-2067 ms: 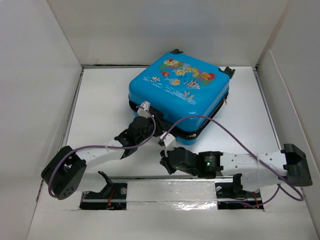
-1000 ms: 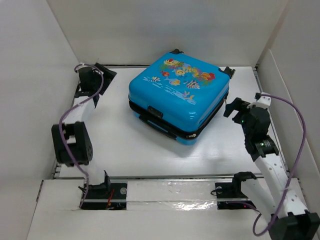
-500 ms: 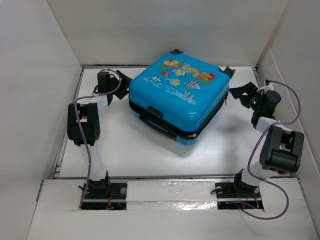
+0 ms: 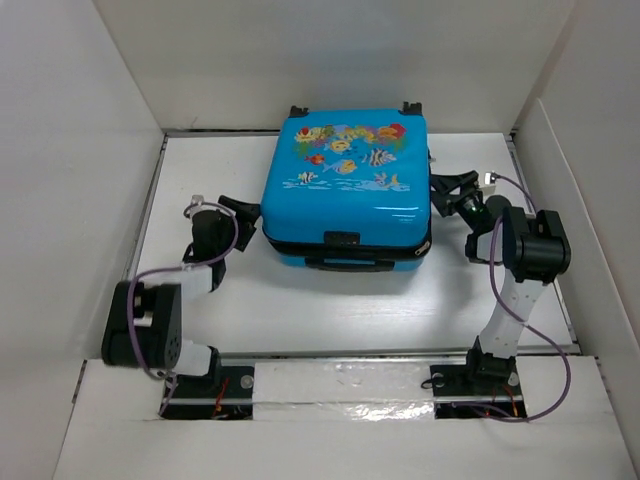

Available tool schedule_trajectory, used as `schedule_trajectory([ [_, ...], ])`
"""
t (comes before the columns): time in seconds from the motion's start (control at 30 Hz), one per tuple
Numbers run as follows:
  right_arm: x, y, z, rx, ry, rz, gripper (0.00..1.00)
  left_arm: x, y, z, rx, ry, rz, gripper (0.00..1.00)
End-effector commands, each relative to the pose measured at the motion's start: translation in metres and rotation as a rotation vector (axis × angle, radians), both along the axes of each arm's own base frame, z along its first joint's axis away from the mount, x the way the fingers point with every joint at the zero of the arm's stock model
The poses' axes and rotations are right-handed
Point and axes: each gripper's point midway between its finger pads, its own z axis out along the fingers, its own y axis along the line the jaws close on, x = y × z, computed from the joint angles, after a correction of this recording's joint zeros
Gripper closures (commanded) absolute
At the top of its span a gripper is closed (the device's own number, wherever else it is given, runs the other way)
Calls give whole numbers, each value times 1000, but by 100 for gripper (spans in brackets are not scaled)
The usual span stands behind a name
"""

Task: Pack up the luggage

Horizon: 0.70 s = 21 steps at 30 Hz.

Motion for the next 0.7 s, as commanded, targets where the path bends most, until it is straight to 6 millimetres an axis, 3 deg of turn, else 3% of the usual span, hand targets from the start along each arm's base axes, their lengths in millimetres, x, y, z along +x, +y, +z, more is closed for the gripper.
schedule_trajectory([
  [0.0,-71,110,55,-59,-414,415,1,-43,-44,50,-32,-185,-149,24],
  [0.03,-73,115,55,-58,-414,425,1,-57,-46,62,-28,-231,-149,24],
  [0.1,-75,120,58,-69,-423,437,1,-68,-43,70,-8,-247,-141,24],
  [0.13,-76,121,60,-78,-407,446,0,-72,-38,93,-3,-314,-120,24],
  [0.2,-75,120,61,-128,-413,437,0,-77,-29,101,49,-302,-95,23],
  [0.23,-73,115,52,-136,-351,427,0,-78,-19,123,62,-360,-54,22],
  [0.27,-74,111,63,-163,-373,415,0,-79,-17,136,75,-373,-44,22],
  [0.3,-71,104,61,-215,-386,394,0,-79,-9,146,98,-391,-22,21],
  [0.37,-66,94,47,-255,-293,371,0,-73,7,176,144,-412,48,19],
  [0.4,-63,86,53,-329,-333,345,0,-68,18,183,172,-414,87,17],
  [0.43,-64,84,38,-344,-241,353,0,-57,27,179,201,-381,117,15],
  [0.47,-56,75,40,-389,-238,323,0,-49,32,196,196,-397,131,13],
  [0.5,-53,71,44,-478,-275,310,0,-37,47,197,197,-390,155,13],
  [0.53,-53,63,30,-503,-183,305,0,-19,41,181,180,-331,97,12],
  [0.57,-45,57,36,-551,-187,270,0,-5,43,200,171,-356,88,12],
  [0.6,-45,53,33,-601,-179,265,0,23,44,198,188,-327,51,12],
  [0.63,-42,47,38,-620,-199,250,0,35,42,169,185,-257,31,12],
  [0.67,-42,46,37,-628,-186,251,0,54,47,192,228,-274,16,10],
])
